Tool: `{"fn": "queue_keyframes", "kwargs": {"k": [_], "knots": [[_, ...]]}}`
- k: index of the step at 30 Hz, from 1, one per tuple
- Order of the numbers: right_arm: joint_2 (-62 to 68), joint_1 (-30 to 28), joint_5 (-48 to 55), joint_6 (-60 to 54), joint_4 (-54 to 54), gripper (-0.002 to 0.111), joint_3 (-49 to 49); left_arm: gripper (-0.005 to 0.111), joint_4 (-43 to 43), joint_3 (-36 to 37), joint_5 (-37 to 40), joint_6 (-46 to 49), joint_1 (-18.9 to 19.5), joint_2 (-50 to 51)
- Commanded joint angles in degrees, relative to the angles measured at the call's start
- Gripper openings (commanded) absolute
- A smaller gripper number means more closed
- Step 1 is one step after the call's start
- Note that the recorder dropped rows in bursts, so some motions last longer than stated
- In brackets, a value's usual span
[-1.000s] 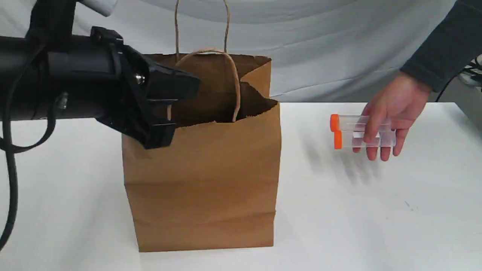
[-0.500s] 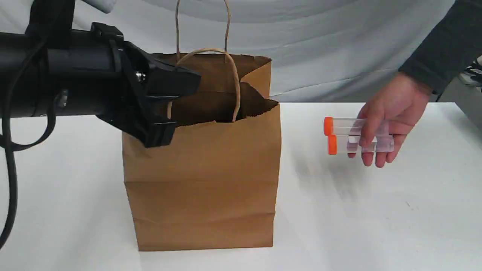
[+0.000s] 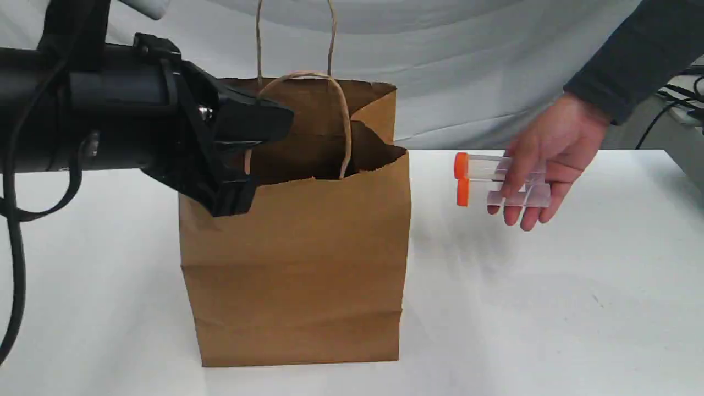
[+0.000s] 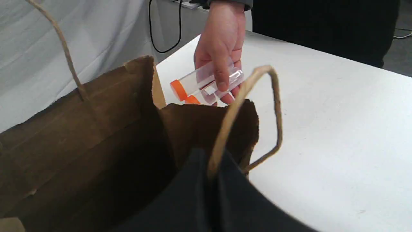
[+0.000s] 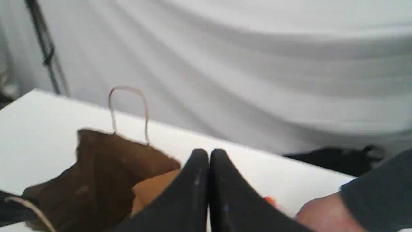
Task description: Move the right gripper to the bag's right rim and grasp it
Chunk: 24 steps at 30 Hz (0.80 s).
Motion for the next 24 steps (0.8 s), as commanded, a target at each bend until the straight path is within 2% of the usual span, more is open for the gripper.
{"fn": "queue_keyframes", "kwargs": {"k": [1, 7, 13, 17, 20, 22, 24], "knots": [[10.95, -0.31, 11.60, -1.12, 1.35, 0.000, -9.90, 0.000, -0.74, -0.28, -0.07, -0.04, -0.39, -0.10], [24.53, -0.31, 12.61, -1.43, 3.63, 0.000, -18.83, 0.000, -0.74, -0.28, 1.30, -0.04, -0.39, -0.10], [32.74, 1.86, 12.61, -8.79, 6.72, 0.002, -19.55, 0.000, -0.85, -0.28, 2.52, -0.20, -0.39, -0.10], [36.34, 3.86, 12.61, -10.09, 6.98, 0.020, -19.55, 0.000, -0.85, -0.28, 2.52, -2.03, -0.39, -0.10], [38.17, 5.44, 12.56, -12.88, 7.28, 0.040, -19.55, 0.000, -0.85, -0.28, 2.52, -3.00, -0.39, -0.10], [38.58, 6.53, 11.12, -13.63, 7.38, 0.049, -19.55, 0.000, -0.85, -0.28, 2.67, -2.98, -0.39, -0.10], [38.80, 7.84, 9.58, -14.61, 7.36, 0.054, -19.55, 0.000, -0.85, -0.28, 2.78, -2.98, -0.39, -0.10]]}}
